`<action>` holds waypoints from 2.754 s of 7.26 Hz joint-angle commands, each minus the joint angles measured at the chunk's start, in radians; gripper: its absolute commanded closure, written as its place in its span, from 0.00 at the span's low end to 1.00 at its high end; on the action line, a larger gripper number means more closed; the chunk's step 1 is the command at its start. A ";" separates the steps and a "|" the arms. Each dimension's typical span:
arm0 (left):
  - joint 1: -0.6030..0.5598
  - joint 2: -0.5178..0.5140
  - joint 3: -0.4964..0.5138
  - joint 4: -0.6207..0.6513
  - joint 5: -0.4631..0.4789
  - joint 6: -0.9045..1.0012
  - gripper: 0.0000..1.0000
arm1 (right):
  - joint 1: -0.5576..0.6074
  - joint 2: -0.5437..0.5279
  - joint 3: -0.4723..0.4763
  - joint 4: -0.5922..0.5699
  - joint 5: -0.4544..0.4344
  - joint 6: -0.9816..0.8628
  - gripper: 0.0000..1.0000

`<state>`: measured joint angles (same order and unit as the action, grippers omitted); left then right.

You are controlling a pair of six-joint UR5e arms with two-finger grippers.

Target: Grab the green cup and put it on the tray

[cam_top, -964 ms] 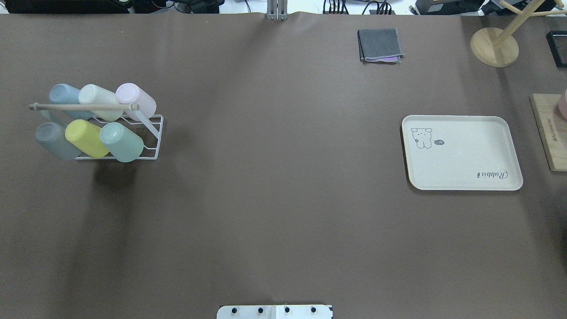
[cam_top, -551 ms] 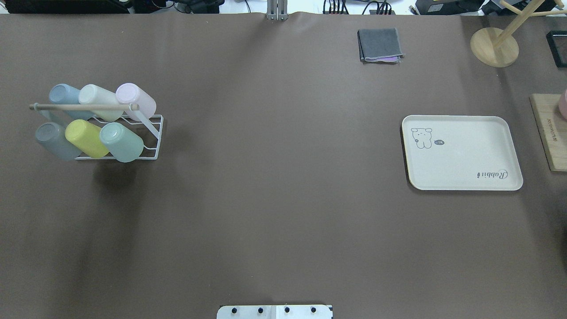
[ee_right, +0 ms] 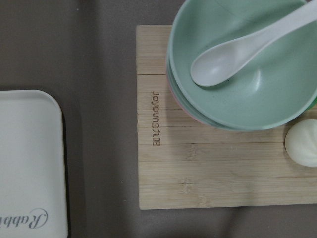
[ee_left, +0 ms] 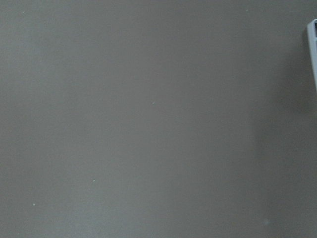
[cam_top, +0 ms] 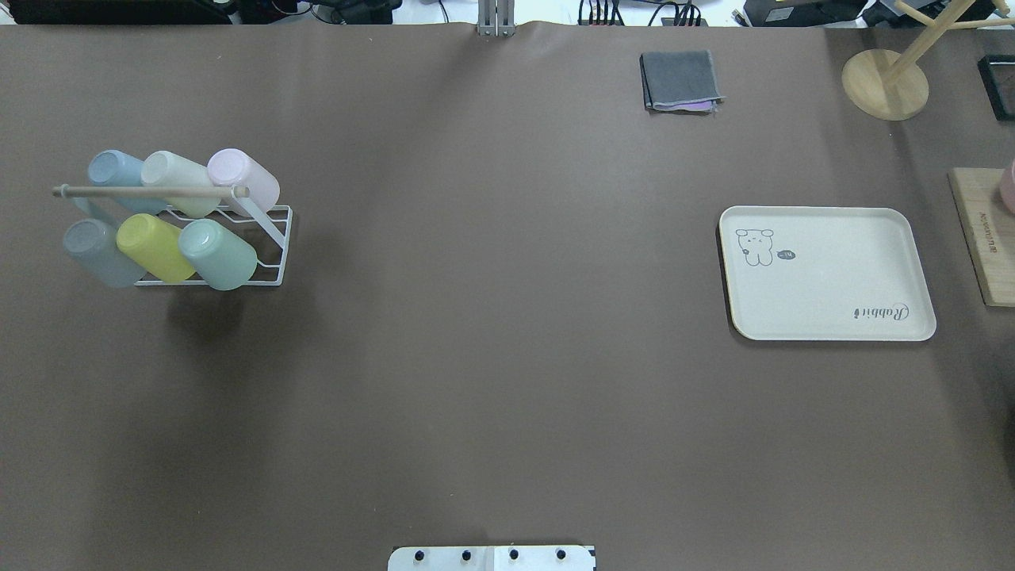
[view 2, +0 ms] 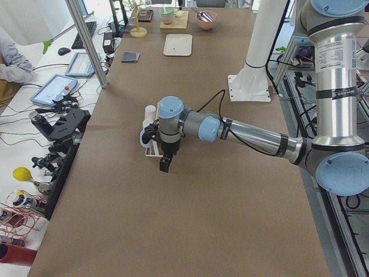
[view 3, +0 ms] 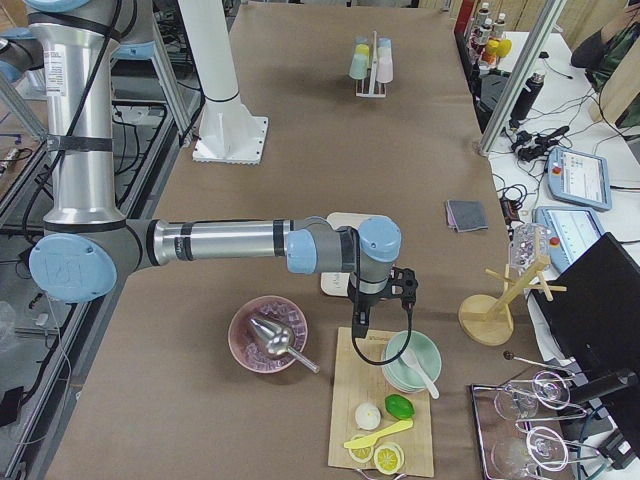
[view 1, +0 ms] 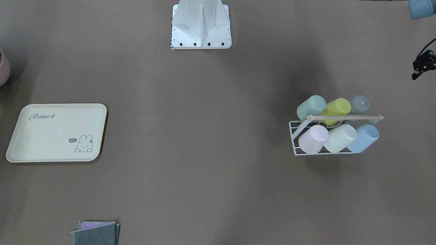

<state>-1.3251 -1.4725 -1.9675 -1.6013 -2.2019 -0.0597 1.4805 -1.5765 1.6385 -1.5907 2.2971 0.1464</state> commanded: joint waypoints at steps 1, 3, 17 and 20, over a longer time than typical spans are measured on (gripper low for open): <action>0.072 -0.074 -0.074 0.010 0.065 0.001 0.01 | 0.000 0.009 -0.011 0.000 0.001 0.002 0.00; 0.205 -0.097 -0.142 0.014 0.067 0.000 0.01 | -0.031 0.009 -0.028 0.153 0.005 0.092 0.00; 0.757 -0.692 -0.085 0.955 0.839 0.699 0.01 | -0.318 0.016 -0.196 0.538 0.042 0.314 0.09; 0.777 -0.697 -0.117 0.992 0.850 0.706 0.01 | -0.338 0.033 -0.238 0.540 0.041 0.317 0.14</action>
<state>-0.5554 -2.1659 -2.0654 -0.6370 -1.3600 0.6409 1.1520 -1.5487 1.4185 -1.0520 2.3387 0.4614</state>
